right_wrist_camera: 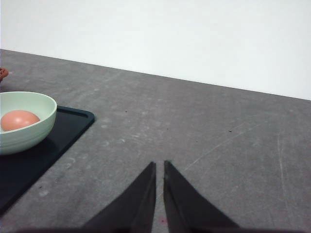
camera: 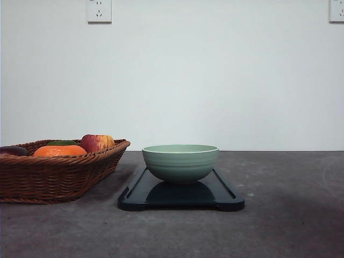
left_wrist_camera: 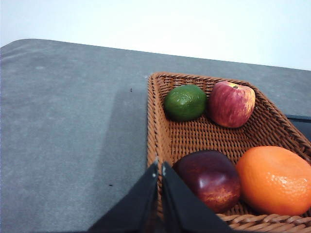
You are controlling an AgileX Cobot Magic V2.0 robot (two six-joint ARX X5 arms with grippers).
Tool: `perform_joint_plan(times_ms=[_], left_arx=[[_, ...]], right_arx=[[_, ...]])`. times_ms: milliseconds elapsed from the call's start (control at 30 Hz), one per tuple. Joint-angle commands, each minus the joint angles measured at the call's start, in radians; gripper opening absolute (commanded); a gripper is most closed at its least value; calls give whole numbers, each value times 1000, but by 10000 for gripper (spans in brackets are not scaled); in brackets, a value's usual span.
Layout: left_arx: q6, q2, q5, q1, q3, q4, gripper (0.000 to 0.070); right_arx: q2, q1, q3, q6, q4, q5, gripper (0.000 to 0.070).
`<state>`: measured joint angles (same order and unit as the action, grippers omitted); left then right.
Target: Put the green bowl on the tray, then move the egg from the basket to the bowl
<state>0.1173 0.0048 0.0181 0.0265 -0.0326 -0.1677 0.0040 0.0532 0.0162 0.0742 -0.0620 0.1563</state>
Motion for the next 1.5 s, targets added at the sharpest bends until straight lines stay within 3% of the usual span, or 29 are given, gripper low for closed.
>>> perform_joint_plan(times_ms=[0,1467], left_arx=[[0,-2,1,0,19,11,0],[0,-2,1,0,19,10,0]], right_arx=[[0,1,-4,-11,14,0,21],[0,1,-4,-11,14,0,21]])
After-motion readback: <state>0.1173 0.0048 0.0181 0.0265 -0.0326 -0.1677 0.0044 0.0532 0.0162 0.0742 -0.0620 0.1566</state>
